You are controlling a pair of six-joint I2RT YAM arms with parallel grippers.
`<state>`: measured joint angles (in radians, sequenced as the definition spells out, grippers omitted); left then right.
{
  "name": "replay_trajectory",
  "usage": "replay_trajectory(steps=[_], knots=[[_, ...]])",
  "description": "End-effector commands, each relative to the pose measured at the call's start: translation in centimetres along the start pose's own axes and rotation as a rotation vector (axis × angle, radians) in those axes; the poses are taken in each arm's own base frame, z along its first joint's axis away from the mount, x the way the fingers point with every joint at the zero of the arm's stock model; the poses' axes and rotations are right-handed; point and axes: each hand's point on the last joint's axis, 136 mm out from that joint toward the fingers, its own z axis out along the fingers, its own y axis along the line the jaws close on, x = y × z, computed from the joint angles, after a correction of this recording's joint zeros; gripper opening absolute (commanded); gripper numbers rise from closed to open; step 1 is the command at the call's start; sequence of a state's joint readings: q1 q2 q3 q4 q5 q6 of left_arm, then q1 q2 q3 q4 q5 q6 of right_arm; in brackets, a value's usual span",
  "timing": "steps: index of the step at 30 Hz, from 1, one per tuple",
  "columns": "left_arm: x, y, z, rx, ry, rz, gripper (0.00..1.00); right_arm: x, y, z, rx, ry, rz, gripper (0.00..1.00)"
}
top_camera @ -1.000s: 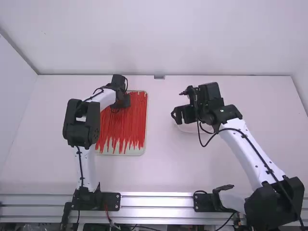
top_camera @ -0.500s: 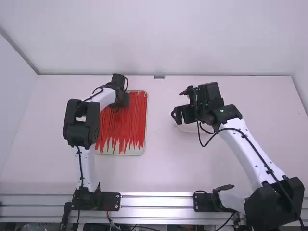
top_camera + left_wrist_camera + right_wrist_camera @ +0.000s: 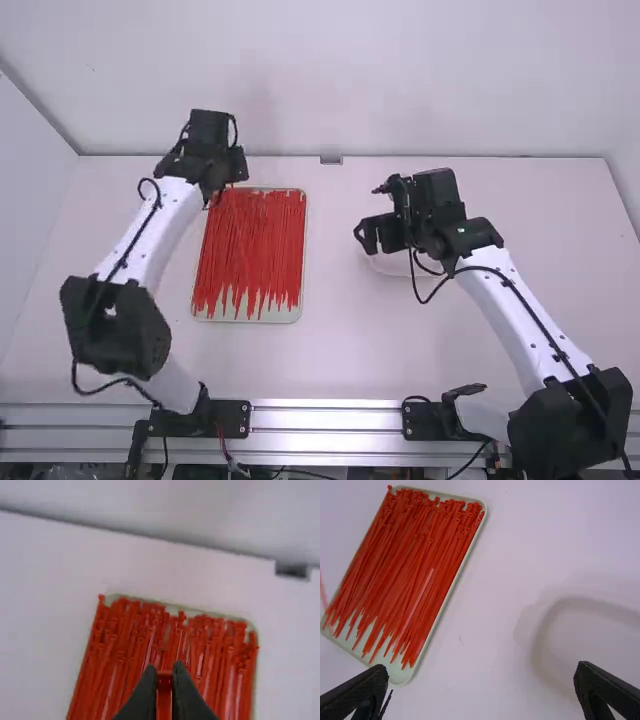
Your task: Fasten the cable tie
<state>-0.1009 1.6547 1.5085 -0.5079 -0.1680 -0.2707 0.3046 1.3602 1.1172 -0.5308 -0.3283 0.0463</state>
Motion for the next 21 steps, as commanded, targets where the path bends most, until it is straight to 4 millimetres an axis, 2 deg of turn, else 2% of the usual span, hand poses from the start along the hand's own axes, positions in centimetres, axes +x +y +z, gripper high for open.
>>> replay_trajectory(steps=[1, 5, 8, 13, 14, 16, 21], knots=[[1.6, -0.3, -1.9, 0.006, 0.004, 0.01, 0.02, -1.3, 1.0, -0.4, -0.05, -0.027, -0.008, 0.99], [2.6, 0.1, -5.2, 0.005, -0.06, -0.005, 0.02, -1.3, 1.5, -0.5, -0.08, -0.03, -0.011, 0.99], [3.8, -0.2, -7.7, 0.056, -0.121, -0.035, 0.02, -1.3, 2.6, -0.6, -0.145, -0.03, -0.021, 0.99], [5.3, -3.0, -11.1, 0.298, -0.208, -0.046, 0.02, -1.6, 5.3, -1.2, -0.304, -0.044, -0.054, 1.0], [5.3, -3.2, -11.3, 0.317, -0.215, -0.046, 0.02, -1.6, 5.4, -1.3, -0.312, -0.045, -0.056, 1.0], [5.3, -4.6, -13.0, 0.434, -0.269, -0.041, 0.02, -1.8, 6.7, -1.5, -0.368, -0.055, -0.078, 1.0], [4.7, -6.1, -14.8, 0.564, -0.315, -0.069, 0.02, -2.1, 8.6, -1.5, -0.419, -0.07, -0.122, 1.0]])
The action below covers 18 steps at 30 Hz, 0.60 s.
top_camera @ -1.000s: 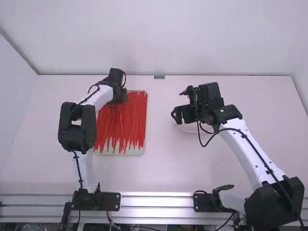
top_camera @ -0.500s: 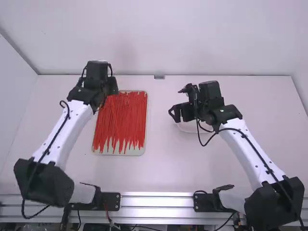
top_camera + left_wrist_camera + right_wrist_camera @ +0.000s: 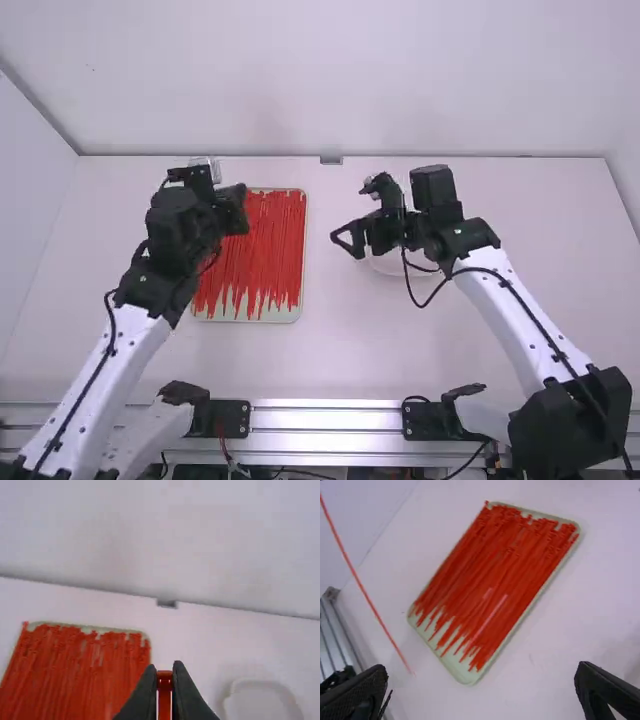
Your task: Fasten the cable tie
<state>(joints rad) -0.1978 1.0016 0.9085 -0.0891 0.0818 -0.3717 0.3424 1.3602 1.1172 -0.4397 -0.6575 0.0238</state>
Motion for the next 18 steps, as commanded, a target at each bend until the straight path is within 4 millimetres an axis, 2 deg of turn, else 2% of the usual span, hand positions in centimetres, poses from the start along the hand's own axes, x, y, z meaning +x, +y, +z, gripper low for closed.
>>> replay_trajectory(steps=[1, 7, 10, 15, 18], knots=[[0.6, -2.6, -0.3, 0.139, 0.03, -0.03, 0.02, -1.1, 2.2, 0.2, -0.075, -0.016, -0.049, 0.99], [0.8, -5.0, 0.6, 0.233, 0.036, -0.064, 0.03, -1.7, 5.2, 1.4, -0.135, -0.035, -0.137, 0.94], [0.8, -6.1, 0.7, 0.265, 0.033, -0.078, 0.03, -2.0, 5.9, 1.6, -0.15, -0.048, -0.162, 0.93], [0.2, -10.0, 0.2, 0.381, -0.01, -0.081, 0.03, -3.1, 6.7, 1.7, -0.168, -0.089, -0.17, 0.88], [-0.1, -10.8, 0.0, 0.403, -0.02, -0.112, 0.02, -3.5, 6.8, 1.7, -0.172, -0.104, -0.154, 0.83]])
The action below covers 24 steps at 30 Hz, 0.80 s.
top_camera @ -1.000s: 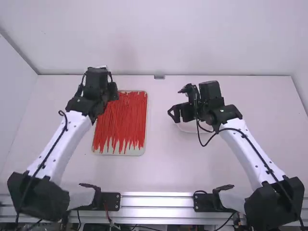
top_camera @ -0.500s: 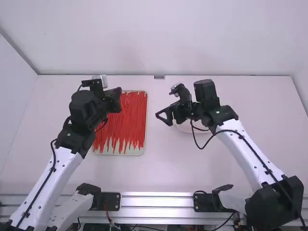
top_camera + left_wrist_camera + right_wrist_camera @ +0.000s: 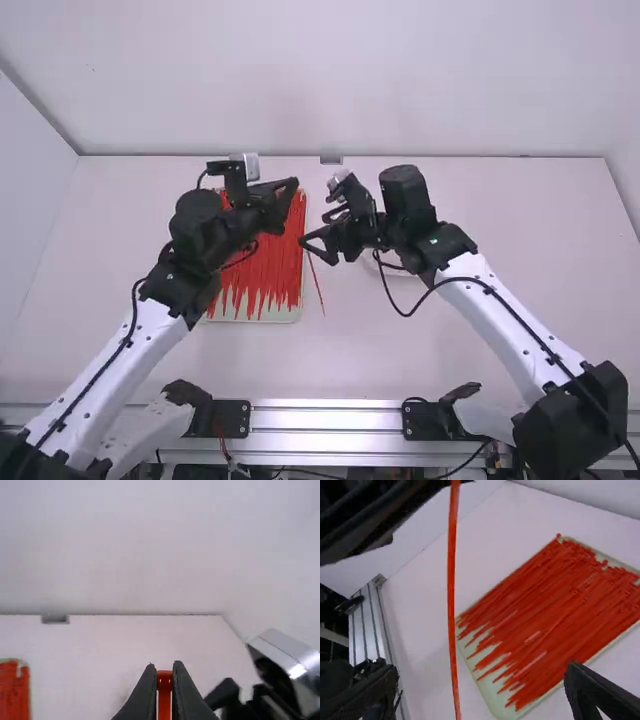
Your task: Fasten the cable tie
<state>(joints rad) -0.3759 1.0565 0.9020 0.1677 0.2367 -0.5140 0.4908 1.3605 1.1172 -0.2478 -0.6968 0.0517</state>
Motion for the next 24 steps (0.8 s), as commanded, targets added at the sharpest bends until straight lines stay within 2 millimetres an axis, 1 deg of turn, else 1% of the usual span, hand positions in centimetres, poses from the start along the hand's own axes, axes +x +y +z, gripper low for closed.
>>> replay_trajectory(steps=[1, 2, 3, 4, 7, 8, 10, 13, 14, 15, 18, 19, 21, 22, 23, 24], knots=[[0.1, -0.8, 0.0, 0.03, 0.0, -0.043, 0.02, -1.4, 0.4, -0.2, -0.014, -0.029, 0.013, 0.81], [-0.1, -1.0, 0.0, 0.038, -0.01, -0.056, 0.02, -1.6, 0.5, -0.2, -0.017, -0.034, 0.011, 0.75], [-0.1, -1.0, 0.0, 0.038, -0.011, -0.062, 0.02, -1.6, 0.5, -0.2, -0.017, -0.035, 0.01, 0.71], [-0.3, -1.1, 0.0, 0.042, -0.019, -0.063, 0.02, -1.6, 0.5, -0.2, -0.016, -0.037, 0.007, 0.62], [-0.7, -1.3, 0.0, 0.052, -0.033, -0.07, 0.02, -1.7, 0.5, -0.2, -0.017, -0.04, 0.005, 0.52], [-0.9, -1.5, 0.0, 0.058, -0.042, -0.08, 0.03, -1.8, 0.5, -0.2, -0.017, -0.041, 0.004, 0.44], [-1.1, -1.6, 0.0, 0.062, -0.048, -0.081, 0.02, -1.8, 0.5, -0.2, -0.017, -0.041, 0.003, 0.39], [-1.2, -1.5, 0.3, 0.064, -0.057, -0.078, 0.02, -1.8, 0.5, -0.2, -0.016, -0.043, 0.004, 0.16], [-1.2, -1.5, 0.3, 0.063, -0.055, -0.079, 0.02, -1.8, 0.5, -0.2, -0.016, -0.043, 0.003, 0.13], [-1.0, -1.3, 0.6, 0.06, -0.05, -0.081, 0.02, -1.8, 0.5, -0.2, -0.015, -0.043, 0.004, 0.0], [-0.5, -1.0, 1.0, 0.054, -0.035, -0.085, 0.03, -1.8, 0.5, -0.2, -0.016, -0.043, 0.003, 0.0], [-0.2, -0.8, 1.3, 0.049, -0.028, -0.09, 0.04, -1.8, 0.5, -0.2, -0.016, -0.043, 0.003, 0.0], [-0.1, -0.6, 1.6, 0.048, -0.025, -0.09, 0.1, -1.8, 0.5, -0.2, -0.016, -0.043, -0.005, 0.0], [-0.1, -0.6, 1.7, 0.049, -0.027, -0.088, 0.14, -1.8, 0.5, -0.2, -0.015, -0.042, -0.011, 0.0], [-0.2, -0.5, 1.8, 0.049, -0.03, -0.084, 0.21, -1.8, 0.5, -0.2, -0.016, -0.043, -0.015, 0.0], [-0.2, -0.5, 1.7, 0.049, -0.032, -0.08, 0.24, -1.8, 0.5, -0.2, -0.016, -0.042, -0.019, 0.0]])
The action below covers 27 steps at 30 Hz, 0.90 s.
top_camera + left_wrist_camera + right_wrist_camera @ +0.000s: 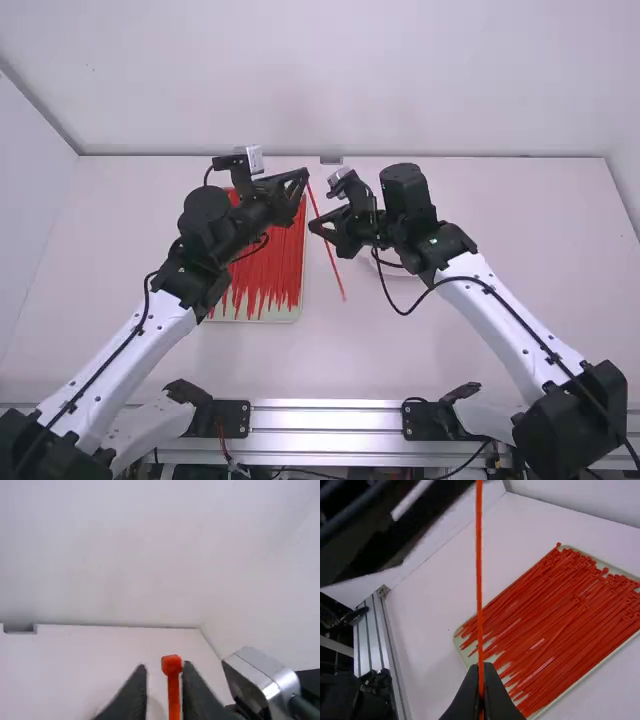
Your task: Fasten the cable tie
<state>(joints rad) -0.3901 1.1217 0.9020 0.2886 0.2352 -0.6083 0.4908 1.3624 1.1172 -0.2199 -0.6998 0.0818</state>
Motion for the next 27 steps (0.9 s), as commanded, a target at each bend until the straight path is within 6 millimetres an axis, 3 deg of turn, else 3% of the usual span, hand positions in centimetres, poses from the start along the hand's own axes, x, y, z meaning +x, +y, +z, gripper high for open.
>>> replay_trajectory(steps=[1, 4, 11, 16, 20, 27], knots=[[-0.2, 0.1, 0.0, 0.006, -0.006, 0.027, 0.35, -1.3, 0.3, -0.3, -0.008, -0.024, -0.051, 0.0], [-1.1, 0.3, -0.3, -0.005, -0.023, 0.061, 0.48, -1.5, -0.5, -1.0, 0.013, -0.035, -0.045, 0.0], [-3.5, -0.3, -1.8, -0.015, -0.053, 0.158, 0.63, -2.5, -0.9, -4.1, -0.028, -0.085, -0.074, 0.0], [-5.2, -3.4, -2.7, 0.138, -0.041, 0.308, 0.76, -3.8, -0.6, -7.1, -0.087, -0.153, -0.136, 0.0], [-6.1, -4.7, -2.6, 0.226, -0.015, 0.345, 0.85, -5.0, 0.2, -9.1, -0.17, -0.217, -0.197, 0.0], [-6.0, -9.0, -2.4, 0.504, 0.082, 0.445, 0.91, -6.6, 2.2, -11.8, -0.308, -0.294, -0.353, 0.0]])
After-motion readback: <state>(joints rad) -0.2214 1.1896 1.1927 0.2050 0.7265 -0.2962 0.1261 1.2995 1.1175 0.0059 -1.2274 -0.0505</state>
